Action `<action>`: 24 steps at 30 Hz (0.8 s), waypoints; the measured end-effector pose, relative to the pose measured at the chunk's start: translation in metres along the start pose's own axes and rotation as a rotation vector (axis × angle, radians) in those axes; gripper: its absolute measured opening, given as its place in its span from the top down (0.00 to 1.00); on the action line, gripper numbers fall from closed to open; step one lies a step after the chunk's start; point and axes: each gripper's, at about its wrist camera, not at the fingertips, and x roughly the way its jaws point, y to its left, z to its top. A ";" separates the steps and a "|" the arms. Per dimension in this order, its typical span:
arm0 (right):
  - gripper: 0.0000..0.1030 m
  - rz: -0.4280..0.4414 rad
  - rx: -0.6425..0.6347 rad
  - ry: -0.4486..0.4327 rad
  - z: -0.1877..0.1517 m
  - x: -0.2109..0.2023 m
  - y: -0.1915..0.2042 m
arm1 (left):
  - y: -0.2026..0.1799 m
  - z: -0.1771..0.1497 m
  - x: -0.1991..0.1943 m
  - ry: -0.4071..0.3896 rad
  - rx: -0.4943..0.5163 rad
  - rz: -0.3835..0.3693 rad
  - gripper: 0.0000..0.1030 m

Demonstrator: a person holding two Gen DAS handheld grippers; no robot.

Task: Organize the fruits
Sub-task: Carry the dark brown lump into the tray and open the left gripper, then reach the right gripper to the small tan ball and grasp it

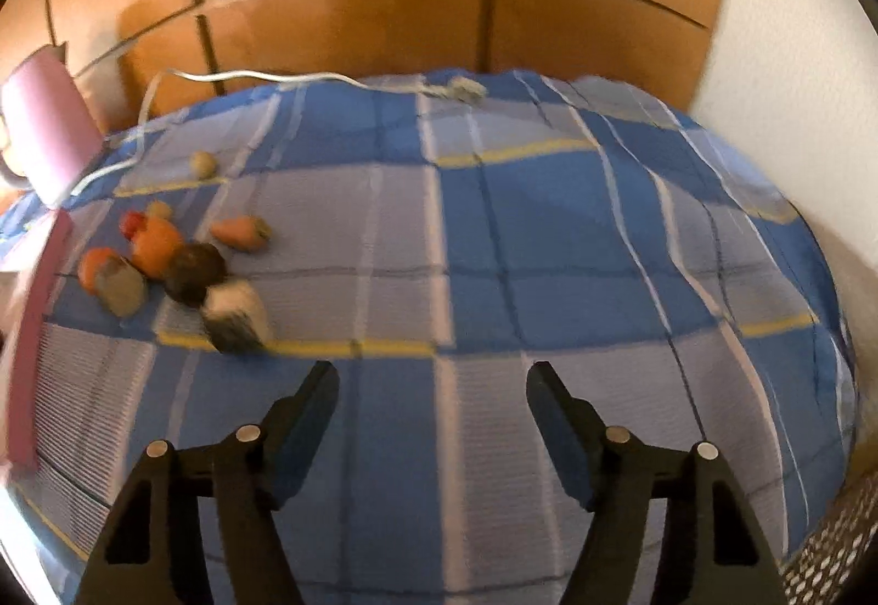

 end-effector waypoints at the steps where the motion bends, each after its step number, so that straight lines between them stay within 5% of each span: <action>1: 0.31 0.022 -0.007 -0.004 0.006 0.001 0.005 | -0.001 -0.002 -0.002 0.001 0.001 -0.003 0.23; 9: 0.44 0.192 -0.044 0.033 0.053 0.022 0.050 | -0.002 -0.023 -0.013 0.046 -0.023 -0.043 0.22; 15: 0.45 0.275 -0.108 0.060 0.084 0.045 0.094 | 0.002 -0.028 -0.021 0.029 -0.031 -0.028 0.22; 24: 0.45 0.279 -0.150 0.084 0.135 0.084 0.150 | 0.003 -0.032 -0.026 0.009 -0.029 -0.047 0.17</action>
